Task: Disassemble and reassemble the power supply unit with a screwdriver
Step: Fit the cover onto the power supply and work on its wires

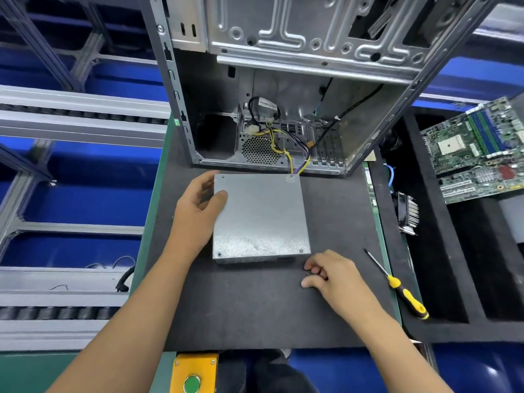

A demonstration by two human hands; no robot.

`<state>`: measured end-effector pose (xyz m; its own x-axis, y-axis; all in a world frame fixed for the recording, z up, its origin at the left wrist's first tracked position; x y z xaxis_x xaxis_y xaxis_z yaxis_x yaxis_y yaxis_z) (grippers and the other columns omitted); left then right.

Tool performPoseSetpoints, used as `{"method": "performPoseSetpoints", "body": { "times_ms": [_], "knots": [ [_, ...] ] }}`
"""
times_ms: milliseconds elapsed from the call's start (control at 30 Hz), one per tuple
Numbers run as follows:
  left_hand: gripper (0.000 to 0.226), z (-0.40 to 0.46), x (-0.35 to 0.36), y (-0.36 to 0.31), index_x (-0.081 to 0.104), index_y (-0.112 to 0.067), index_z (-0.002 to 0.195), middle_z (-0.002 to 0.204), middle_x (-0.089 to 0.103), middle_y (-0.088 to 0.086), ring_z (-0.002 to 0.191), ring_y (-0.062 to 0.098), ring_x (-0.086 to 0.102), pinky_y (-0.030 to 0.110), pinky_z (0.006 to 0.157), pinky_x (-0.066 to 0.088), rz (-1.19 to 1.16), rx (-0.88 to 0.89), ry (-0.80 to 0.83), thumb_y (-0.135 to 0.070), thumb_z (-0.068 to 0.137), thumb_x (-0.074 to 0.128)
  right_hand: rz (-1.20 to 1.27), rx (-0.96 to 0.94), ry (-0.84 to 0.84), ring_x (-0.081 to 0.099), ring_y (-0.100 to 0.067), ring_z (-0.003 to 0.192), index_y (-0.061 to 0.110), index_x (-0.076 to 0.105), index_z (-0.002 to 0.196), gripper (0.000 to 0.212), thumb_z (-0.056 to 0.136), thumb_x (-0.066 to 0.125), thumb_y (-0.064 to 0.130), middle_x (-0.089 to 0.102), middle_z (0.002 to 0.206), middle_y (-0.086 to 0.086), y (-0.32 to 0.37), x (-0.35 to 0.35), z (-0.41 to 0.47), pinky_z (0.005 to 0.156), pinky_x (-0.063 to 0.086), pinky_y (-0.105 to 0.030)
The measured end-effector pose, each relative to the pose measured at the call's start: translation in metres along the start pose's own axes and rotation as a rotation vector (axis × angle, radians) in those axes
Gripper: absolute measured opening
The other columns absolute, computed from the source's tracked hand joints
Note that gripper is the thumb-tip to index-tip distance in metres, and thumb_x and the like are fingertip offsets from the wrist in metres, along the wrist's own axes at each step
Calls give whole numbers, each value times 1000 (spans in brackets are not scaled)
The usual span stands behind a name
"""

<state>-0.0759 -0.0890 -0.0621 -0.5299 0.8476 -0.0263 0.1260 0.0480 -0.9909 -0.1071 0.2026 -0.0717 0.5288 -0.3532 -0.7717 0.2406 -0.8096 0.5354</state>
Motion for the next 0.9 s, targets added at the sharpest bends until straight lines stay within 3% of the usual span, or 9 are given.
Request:
{"method": "performPoseSetpoints", "body": {
  "times_ms": [67, 200, 333, 433, 567, 667, 900],
  "knots": [
    [36, -1, 1, -1, 60, -38, 125, 124, 66, -13, 117, 1, 60, 11, 91, 48, 3, -5, 3, -17, 95, 64, -86, -68, -56, 50, -9, 82, 17, 72, 95, 7, 89, 71, 19, 57, 86, 5, 3, -3, -1, 76, 37, -23],
    [37, -3, 2, -4, 61, -38, 122, 122, 67, -13, 115, 1, 61, 10, 88, 48, -23, -12, 1, -14, 95, 64, -188, -60, -38, 58, -16, 92, 17, 69, 96, 8, 96, 61, 19, 60, 90, 5, 2, -12, 2, 78, 41, -24],
    [35, -2, 2, -6, 62, -38, 121, 119, 68, -14, 112, 2, 62, 12, 86, 49, -18, -26, 16, -15, 95, 64, 125, 61, -363, 63, 3, 73, 26, 66, 81, 19, 89, 70, 9, 68, 75, 17, 15, -67, 19, 70, 42, -3],
    [36, -3, 1, -6, 62, -45, 116, 113, 69, -18, 107, -1, 64, 10, 83, 49, -29, -44, 13, -16, 95, 64, 378, -41, -500, 67, -2, 68, 34, 66, 84, 28, 90, 67, 7, 71, 71, 14, 59, -103, 43, 71, 49, -9],
    [32, -1, 2, -4, 63, -44, 116, 112, 69, -12, 98, 8, 67, 19, 82, 54, -28, -58, 44, -20, 94, 62, 351, -274, -416, 67, -6, 69, 32, 69, 84, 25, 89, 63, 8, 69, 72, 13, 138, -101, 78, 71, 52, -16],
    [32, 1, 2, -4, 61, -41, 117, 112, 68, -9, 95, 10, 67, 20, 79, 54, -35, -67, 53, -20, 93, 61, 225, -365, -280, 63, 3, 76, 27, 73, 85, 15, 90, 66, 14, 66, 72, 20, 176, -78, 102, 73, 45, -9],
    [33, 3, 3, -3, 61, -35, 121, 120, 63, -4, 93, 9, 65, 21, 79, 54, -3, -55, 77, -17, 93, 60, 59, -376, -92, 49, -2, 80, 32, 65, 77, 15, 87, 73, 23, 61, 81, 13, 188, -42, 131, 70, 31, -7]
  ]
}}
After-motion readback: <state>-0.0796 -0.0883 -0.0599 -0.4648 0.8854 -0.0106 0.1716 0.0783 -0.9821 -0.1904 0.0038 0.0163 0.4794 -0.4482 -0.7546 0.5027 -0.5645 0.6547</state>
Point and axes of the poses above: each hand's wrist, its own z-axis towards the middle knuckle, its own x-axis out of the palm, y = z × x, the point moved 5 cm from there along z, towards the middle knuckle
